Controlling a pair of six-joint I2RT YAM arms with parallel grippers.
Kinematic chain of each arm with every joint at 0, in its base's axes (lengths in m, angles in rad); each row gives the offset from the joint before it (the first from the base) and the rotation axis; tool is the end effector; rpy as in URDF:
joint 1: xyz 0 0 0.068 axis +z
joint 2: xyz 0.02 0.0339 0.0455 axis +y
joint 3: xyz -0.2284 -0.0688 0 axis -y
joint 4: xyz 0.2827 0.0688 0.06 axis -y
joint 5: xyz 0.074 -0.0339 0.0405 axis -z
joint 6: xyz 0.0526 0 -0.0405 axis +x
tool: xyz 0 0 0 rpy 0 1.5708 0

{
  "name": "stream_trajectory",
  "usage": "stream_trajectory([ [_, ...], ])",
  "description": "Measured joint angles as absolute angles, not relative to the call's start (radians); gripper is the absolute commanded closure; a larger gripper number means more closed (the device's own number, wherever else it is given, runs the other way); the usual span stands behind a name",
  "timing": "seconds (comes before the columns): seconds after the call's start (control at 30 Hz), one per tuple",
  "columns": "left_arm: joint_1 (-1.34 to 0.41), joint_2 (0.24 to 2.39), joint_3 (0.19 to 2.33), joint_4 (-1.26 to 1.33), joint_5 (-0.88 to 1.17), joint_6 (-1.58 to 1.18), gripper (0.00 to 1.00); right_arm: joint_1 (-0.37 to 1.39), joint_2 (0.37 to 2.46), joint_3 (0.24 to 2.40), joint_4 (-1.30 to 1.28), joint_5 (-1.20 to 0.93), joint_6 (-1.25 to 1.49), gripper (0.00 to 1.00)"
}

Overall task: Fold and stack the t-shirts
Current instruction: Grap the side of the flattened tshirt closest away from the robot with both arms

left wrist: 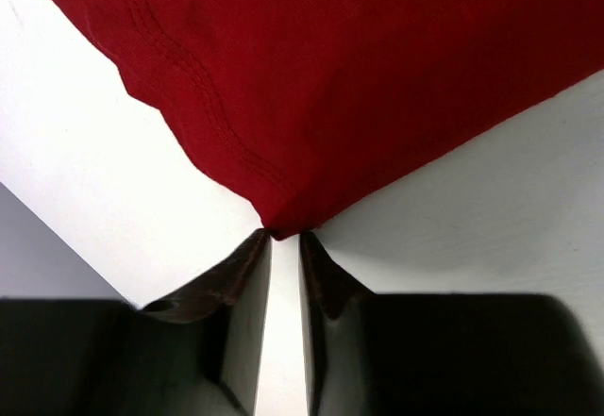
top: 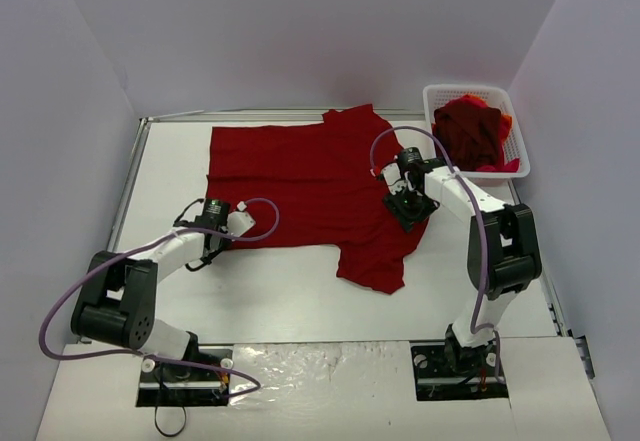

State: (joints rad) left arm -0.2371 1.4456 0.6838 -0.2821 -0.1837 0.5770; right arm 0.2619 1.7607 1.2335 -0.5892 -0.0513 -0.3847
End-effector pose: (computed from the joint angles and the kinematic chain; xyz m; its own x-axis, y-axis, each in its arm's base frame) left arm 0.2945 -0.0613 0.0797 -0.6269 0.7033 -0.3353 0.5770 0.7083 0.4066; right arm 0.3790 0.1044 0.1337 -0.6993 -0.5755 -0.4241 -0.5855 0.8014 -0.1220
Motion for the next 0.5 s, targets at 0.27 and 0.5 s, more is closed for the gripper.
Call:
stream_trajectory([
  [0.27, -0.275, 1.366, 0.674, -0.307, -0.187, 0.577, 0.7, 0.261, 1.785, 1.234, -0.587, -0.04, -0.385, 0.55],
  [0.5, -0.299, 1.323, 0.643, -0.316, -0.187, 0.579, 0.68, 0.261, 1.794, 1.234, -0.586, -0.033, -0.385, 0.55],
])
